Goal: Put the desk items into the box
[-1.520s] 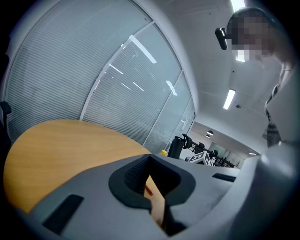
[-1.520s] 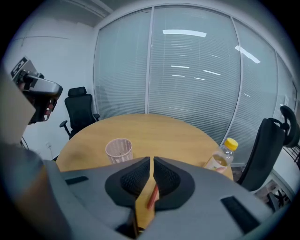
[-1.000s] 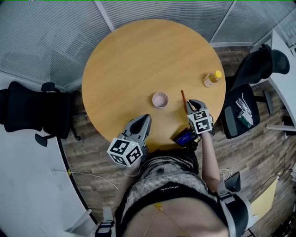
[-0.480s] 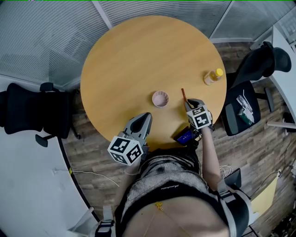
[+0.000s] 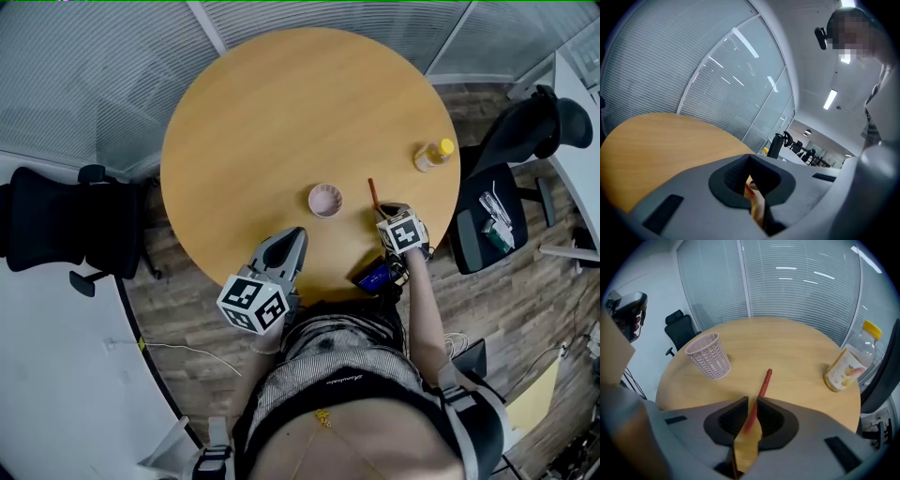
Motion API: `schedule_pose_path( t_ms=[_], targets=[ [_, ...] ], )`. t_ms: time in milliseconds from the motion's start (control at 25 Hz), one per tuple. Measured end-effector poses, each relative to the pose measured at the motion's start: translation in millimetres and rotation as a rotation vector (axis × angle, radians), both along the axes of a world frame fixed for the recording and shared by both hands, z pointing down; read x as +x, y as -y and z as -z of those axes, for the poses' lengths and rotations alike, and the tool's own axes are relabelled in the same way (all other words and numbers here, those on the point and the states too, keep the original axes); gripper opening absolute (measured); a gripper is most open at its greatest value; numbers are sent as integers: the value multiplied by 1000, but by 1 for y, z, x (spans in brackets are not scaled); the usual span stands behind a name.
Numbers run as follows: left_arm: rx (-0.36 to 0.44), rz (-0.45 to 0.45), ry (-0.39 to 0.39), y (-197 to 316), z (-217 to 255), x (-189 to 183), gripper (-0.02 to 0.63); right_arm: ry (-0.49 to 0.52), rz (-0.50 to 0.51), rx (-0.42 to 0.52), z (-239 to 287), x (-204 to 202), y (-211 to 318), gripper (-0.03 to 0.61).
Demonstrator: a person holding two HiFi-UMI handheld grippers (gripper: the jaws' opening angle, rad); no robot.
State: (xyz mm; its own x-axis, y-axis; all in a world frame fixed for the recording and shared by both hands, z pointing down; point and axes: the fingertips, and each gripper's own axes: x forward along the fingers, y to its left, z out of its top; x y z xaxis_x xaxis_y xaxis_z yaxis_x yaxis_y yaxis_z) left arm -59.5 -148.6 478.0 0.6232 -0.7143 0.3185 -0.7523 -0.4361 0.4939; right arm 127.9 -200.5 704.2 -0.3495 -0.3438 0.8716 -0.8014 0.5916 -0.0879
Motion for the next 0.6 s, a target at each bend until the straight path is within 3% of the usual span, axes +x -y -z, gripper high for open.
schedule_pose_path(
  t_ms=[440,600],
  targets=[
    [-13,1,-6,6,-4,-1,2,-69,-28,-125,-31,9,-1,92],
    [-14,-2,-10,8,-4,-1,2,-68,-31,-124,-34,10,-2,89]
  ],
)
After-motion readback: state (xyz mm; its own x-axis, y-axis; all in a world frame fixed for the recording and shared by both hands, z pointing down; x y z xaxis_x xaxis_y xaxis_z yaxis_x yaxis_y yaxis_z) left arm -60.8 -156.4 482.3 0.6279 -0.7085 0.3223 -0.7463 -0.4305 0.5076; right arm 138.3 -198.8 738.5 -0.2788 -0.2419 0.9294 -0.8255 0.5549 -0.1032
